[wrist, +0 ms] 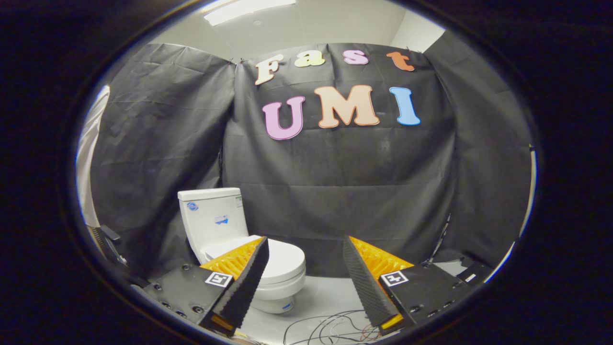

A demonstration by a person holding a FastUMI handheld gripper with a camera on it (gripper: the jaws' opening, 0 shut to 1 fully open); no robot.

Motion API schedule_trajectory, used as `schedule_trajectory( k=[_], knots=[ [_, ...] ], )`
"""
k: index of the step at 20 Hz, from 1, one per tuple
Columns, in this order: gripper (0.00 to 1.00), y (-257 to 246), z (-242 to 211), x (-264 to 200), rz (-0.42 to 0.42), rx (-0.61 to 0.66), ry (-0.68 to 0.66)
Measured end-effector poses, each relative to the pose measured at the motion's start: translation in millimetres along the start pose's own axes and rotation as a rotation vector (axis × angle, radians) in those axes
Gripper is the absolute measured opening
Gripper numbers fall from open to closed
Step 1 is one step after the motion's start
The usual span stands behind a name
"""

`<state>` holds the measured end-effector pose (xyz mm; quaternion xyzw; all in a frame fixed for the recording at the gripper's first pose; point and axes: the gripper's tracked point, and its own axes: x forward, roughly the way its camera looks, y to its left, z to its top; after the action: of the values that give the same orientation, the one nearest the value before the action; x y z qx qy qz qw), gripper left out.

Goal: Open the toilet lid.

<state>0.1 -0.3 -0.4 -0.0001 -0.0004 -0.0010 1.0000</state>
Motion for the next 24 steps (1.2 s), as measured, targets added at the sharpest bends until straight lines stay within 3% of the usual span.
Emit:
schedule_trajectory(
  k=[17, 24],
  knots=[
    [0.96, 0, 0, 0, 0.003, 0.001, 0.001],
    [0.97, 1, -6, 30, -0.004, -0.003, 0.035]
  ],
)
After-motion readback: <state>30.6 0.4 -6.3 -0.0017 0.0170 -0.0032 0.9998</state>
